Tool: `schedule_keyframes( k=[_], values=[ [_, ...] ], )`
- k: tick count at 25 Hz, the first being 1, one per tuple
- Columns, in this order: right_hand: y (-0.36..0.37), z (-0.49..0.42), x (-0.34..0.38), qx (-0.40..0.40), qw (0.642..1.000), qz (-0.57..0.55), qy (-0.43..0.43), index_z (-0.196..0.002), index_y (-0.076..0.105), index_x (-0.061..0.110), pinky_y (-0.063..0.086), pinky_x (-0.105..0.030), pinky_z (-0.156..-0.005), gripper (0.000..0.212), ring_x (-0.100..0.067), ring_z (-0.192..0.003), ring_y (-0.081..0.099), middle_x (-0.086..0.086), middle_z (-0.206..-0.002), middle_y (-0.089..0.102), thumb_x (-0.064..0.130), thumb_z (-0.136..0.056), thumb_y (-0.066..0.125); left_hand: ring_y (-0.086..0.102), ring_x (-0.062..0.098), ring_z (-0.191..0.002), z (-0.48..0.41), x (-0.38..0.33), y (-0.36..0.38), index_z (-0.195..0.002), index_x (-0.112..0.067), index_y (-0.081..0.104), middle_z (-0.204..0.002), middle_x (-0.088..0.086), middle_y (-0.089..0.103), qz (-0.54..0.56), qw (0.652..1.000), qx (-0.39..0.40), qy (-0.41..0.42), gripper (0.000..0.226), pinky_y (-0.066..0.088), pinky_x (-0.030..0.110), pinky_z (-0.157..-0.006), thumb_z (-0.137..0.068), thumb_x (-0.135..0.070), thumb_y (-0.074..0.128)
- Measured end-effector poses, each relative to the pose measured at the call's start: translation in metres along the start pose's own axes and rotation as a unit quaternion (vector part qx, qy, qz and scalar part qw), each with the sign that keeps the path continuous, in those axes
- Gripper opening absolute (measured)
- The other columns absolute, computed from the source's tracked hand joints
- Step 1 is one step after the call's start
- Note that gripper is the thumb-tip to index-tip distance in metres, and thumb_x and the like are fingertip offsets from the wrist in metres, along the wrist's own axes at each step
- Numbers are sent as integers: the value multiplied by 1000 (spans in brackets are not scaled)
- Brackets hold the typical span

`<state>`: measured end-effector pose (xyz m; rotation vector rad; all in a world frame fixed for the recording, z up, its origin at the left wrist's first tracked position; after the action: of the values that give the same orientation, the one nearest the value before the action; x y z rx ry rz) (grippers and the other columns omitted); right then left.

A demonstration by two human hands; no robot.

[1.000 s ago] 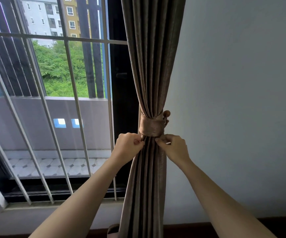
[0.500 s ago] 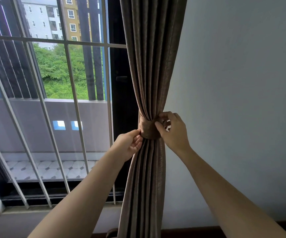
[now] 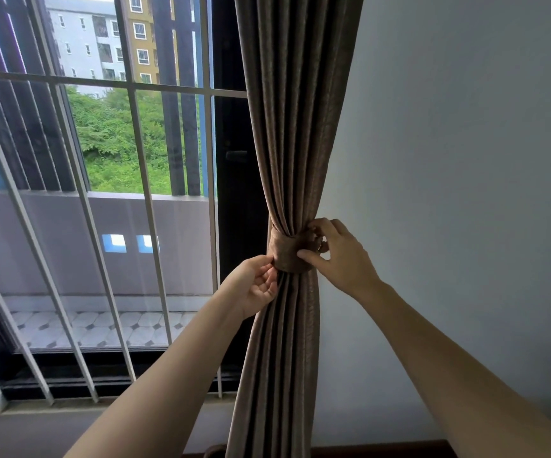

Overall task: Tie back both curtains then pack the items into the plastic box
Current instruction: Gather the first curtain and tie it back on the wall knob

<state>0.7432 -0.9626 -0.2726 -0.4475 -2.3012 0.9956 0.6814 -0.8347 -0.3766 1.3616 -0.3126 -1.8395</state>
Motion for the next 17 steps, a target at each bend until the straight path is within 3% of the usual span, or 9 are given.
schedule_keyframes(
  k=[4,6,8,12,14,17],
  values=[
    [-3,-1,1,5,998,61,-1,-122,49,20,48,-27,-74,43,-20,-94,61,-2,-117,56,41,-86,61,50,5,-59,1,0,-2,-84,-7,59,-66,0,53,-46,999,-16,-2,9,46,16,-55,-92,-10,55],
    [-6,2,4,-20,999,44,5,-120,50,18,50,-29,-77,41,-20,-96,60,-3,-117,57,37,-86,63,50,7,-56,2,-8,-4,-86,-3,60,-61,1,53,-119,991,-34,45,12,44,18,-58,-93,-11,55],
    [-10,7,14,-68,997,24,-20,-113,54,15,50,-26,-75,33,-15,-92,57,-3,-110,58,30,-86,64,52,8,-56,9,-25,-5,-97,-3,62,-64,1,58,-241,959,-57,140,19,45,21,-60,-94,-19,55],
    [2,21,50,-73,991,-24,-108,-109,59,13,44,-9,-81,22,-10,-98,57,0,-108,61,23,-90,58,60,19,-103,52,-75,-7,-125,-13,56,-113,6,65,-469,790,-142,369,33,46,29,-89,-98,-26,42],
    [17,23,70,-45,989,-36,-137,-122,57,14,43,-15,-97,33,-10,-115,54,0,-123,60,31,-94,49,51,22,-124,68,-96,-15,-135,-10,47,-132,8,57,-530,720,-151,421,40,37,26,-100,-100,-25,37],
    [53,23,98,8,986,-21,-165,-142,37,14,25,-29,-114,63,-14,-138,33,-2,-148,40,53,-94,29,27,22,-142,77,-124,-49,-144,-7,33,-151,10,33,-624,613,-170,454,50,21,32,-114,-100,-31,35]
  ],
)
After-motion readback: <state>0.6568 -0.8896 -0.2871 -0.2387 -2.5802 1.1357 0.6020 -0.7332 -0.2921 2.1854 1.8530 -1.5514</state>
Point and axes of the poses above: each hand's wrist, its own z-axis away from the middle knuckle, its own y-axis out of the palm, x = y × z, the point moved 8 cm from there along -z, towards the middle knuckle
